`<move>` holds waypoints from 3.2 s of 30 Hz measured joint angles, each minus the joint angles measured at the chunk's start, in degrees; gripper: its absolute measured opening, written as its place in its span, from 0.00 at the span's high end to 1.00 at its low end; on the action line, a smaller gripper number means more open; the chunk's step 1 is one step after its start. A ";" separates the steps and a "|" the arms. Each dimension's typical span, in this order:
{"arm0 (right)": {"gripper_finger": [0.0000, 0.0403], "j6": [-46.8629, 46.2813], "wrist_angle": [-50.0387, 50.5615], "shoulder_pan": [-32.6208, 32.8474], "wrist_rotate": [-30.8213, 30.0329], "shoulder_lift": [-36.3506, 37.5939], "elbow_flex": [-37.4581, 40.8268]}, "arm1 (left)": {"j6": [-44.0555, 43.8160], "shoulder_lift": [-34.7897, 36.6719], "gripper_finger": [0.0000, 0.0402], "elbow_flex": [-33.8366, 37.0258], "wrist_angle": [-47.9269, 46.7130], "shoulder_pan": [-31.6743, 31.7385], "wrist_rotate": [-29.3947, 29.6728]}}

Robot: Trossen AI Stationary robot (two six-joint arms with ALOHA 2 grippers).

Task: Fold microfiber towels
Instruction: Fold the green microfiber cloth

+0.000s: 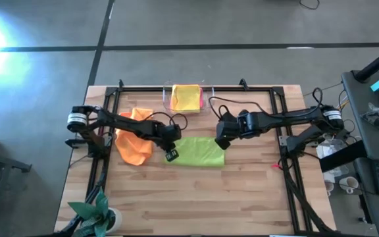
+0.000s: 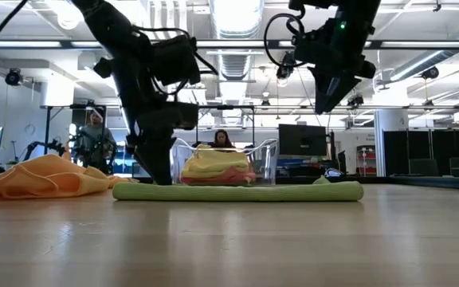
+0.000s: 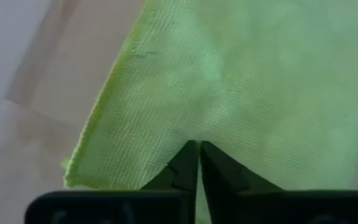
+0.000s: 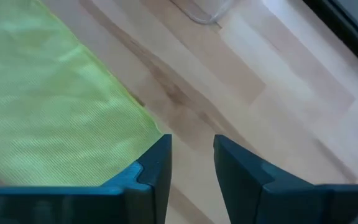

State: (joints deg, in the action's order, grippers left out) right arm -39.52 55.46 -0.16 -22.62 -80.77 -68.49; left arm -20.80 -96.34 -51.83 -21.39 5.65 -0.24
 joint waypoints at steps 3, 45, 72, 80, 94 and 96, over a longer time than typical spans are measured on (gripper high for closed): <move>0.74 1.98 -0.01 0.00 0.00 0.00 0.00 | -0.04 -1.02 0.99 -0.02 0.37 0.02 2.58; 0.74 4.01 -0.46 -0.13 -1.34 0.00 1.27 | 1.61 -15.82 0.98 -10.73 37.53 -8.25 12.47; 0.74 -4.35 -0.22 0.04 -0.97 0.00 2.32 | 10.96 -18.45 0.98 -15.78 11.50 -20.51 5.04; 0.74 -10.52 -0.27 1.16 2.08 0.00 2.56 | 21.80 -14.83 0.98 -16.20 -4.31 -29.22 4.89; 0.74 -19.08 -4.30 11.60 2.10 0.00 2.56 | 18.04 -12.23 0.98 -16.52 -18.94 -41.63 15.80; 0.74 -18.86 -7.01 13.30 2.09 0.00 2.58 | 16.41 -10.86 0.98 -16.61 -20.29 -42.08 18.18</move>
State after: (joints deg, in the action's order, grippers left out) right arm -58.38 48.45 13.13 -20.53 -80.77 -65.91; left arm -4.39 -107.20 -68.45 -41.67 -36.43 17.94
